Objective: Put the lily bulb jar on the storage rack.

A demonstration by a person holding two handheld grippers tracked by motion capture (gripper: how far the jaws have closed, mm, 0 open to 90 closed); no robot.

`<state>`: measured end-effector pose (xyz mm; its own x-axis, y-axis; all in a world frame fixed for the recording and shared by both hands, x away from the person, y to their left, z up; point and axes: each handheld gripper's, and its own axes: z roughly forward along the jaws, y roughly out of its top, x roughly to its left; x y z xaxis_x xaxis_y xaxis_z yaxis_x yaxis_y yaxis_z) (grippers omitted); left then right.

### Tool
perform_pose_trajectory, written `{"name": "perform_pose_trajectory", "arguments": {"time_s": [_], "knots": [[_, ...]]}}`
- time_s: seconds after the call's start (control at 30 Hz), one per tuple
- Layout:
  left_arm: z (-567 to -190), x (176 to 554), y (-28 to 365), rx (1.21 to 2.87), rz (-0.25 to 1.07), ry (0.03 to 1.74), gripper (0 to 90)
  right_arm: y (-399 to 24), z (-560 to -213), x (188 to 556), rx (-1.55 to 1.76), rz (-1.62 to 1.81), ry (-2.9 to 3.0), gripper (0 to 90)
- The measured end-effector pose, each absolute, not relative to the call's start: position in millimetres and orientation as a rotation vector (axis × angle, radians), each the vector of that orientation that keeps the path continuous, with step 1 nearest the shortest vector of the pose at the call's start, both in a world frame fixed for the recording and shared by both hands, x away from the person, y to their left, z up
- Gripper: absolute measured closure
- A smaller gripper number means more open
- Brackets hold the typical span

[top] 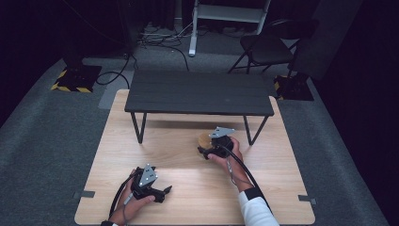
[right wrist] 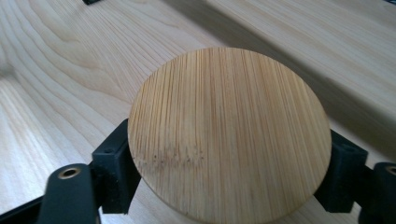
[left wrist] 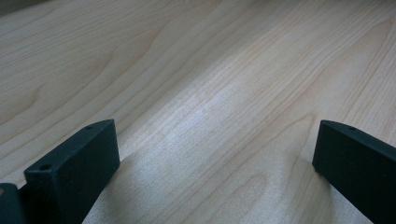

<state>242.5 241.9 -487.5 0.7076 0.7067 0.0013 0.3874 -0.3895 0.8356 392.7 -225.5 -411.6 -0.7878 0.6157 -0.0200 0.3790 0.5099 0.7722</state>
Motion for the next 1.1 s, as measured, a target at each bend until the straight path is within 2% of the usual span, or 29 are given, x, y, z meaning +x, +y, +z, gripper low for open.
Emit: {"name": "perform_pose_trajectory", "arguments": {"time_s": [0.33,0.67,1.1], "knots": [[-487,243,242,2.023,0.453,0.834,0.5,-223,-393,384,0.772,1.126,2.479,24.8],[-487,243,242,2.024,0.453,0.834,0.5,-215,-334,367,0.712,1.131,2.520,24.8],[-487,243,242,2.025,0.452,0.830,0.5,-210,-287,366,0.696,1.148,2.511,24.8]]}}
